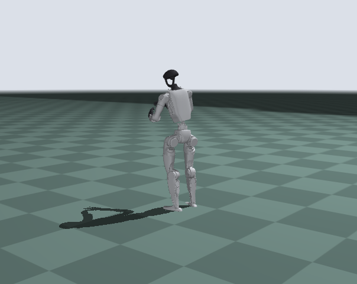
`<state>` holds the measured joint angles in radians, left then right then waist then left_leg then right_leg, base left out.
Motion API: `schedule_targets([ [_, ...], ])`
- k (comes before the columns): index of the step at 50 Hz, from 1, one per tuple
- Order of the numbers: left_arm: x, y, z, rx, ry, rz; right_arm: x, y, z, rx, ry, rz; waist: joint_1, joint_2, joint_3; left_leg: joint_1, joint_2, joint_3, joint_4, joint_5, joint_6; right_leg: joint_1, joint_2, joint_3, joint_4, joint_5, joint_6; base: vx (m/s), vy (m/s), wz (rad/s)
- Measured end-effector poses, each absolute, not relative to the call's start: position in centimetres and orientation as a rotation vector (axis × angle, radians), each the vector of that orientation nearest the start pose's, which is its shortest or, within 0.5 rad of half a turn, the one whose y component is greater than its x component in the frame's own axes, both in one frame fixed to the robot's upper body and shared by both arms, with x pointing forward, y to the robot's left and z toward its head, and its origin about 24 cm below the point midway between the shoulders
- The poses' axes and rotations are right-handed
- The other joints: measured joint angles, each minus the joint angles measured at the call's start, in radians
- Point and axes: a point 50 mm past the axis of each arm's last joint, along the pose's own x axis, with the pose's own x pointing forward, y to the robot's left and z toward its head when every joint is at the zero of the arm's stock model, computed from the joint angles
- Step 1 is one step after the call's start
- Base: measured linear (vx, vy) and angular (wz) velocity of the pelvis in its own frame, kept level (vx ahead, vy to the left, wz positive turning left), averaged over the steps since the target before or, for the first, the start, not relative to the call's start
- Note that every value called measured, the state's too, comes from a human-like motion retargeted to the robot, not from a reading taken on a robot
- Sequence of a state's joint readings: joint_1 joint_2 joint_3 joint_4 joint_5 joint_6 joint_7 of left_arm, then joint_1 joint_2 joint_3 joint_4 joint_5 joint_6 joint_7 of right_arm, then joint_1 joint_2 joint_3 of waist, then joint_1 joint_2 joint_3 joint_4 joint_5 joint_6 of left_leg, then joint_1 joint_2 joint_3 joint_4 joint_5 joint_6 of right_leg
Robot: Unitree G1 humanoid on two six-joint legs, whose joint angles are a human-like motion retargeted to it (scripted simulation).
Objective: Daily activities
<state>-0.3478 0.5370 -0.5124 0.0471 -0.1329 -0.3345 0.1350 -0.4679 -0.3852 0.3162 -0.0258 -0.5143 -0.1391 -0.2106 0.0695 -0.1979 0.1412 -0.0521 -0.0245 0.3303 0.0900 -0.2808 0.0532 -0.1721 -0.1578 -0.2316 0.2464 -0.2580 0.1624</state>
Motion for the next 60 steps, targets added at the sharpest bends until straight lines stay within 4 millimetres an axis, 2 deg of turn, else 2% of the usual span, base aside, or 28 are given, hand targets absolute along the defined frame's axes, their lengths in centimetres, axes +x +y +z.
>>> schedule_targets([
  [5, 28.2, 11.4, 10.2, 0.322, -0.390, -0.470, 30.1, -9.9, 17.5, -0.855, -0.755, 0.148, 0.013, -0.010, 0.004, 0.004, -0.004, -0.010, 0.011, -0.007, 0.007, 0.007, -0.006, 0.002, 0.008, -0.008, -0.003, 0.00, 0.00, 0.00],
  [10, 28.5, 11.1, 8.6, 0.253, -0.291, -0.471, 30.1, -8.6, 18.6, -0.856, -0.803, 0.183, 0.030, -0.024, 0.009, 0.004, -0.010, -0.023, 0.026, -0.014, 0.014, 0.006, -0.014, 0.008, 0.029, -0.024, -0.009, 0.00, 0.00, 0.00],
  [18, 28.8, 10.6, 5.7, 0.081, -0.129, -0.404, 30.2, -6.7, 20.7, -0.862, -0.888, 0.222, 0.074, -0.047, 0.020, 0.000, -0.019, -0.049, 0.038, -0.015, 0.025, 0.001, -0.025, 0.016, 0.054, -0.044, -0.020, 0.00, 0.00, 0.00],
  [27, 28.5, 10.1, 3.4, -0.090, 0.013, -0.341, 30.6, -5.5, 21.8, -0.843, -0.921, 0.233, 0.113, -0.054, 0.031, -0.013, -0.012, -0.074, 0.046, -0.005, 0.029, 0.002, -0.022, 0.005, 0.049, -0.048, -0.032, 0.00, -0.03, 0.03],
  [35, 28.6, 10.5, 3.1, -0.126, 0.041, -0.322, 30.7, -4.8, 22.3, -0.805, -0.935, 0.224, 0.134, -0.047, 0.034, -0.031, 0.006, -0.092, 0.057, 0.003, 0.023, 0.006, -0.008, -0.010, 0.028, -0.046, -0.044, -0.01, -0.07, 0.05],
  [51, 28.6, 12.3, 3.7, -0.038, -0.001, -0.270, 29.8, -5.2, 22.3, -0.691, -0.962, 0.177, 0.135, -0.025, 0.035, -0.048, 0.046, -0.122, 0.073, 0.013, 0.008, 0.038, 0.040, -0.018, -0.047, -0.028, -0.055, 0.00, -0.07, 0.03],
  [60, 28.3, 12.9, 3.8, -0.022, -0.001, -0.269, 29.4, -4.5, 22.8, -0.699, -1.001, 0.205, 0.135, -0.013, 0.030, -0.058, 0.064, -0.135, 0.093, 0.017, 0.002, 0.057, 0.064, -0.014, -0.086, -0.020, -0.066, 0.00, -0.07, 0.01],
])
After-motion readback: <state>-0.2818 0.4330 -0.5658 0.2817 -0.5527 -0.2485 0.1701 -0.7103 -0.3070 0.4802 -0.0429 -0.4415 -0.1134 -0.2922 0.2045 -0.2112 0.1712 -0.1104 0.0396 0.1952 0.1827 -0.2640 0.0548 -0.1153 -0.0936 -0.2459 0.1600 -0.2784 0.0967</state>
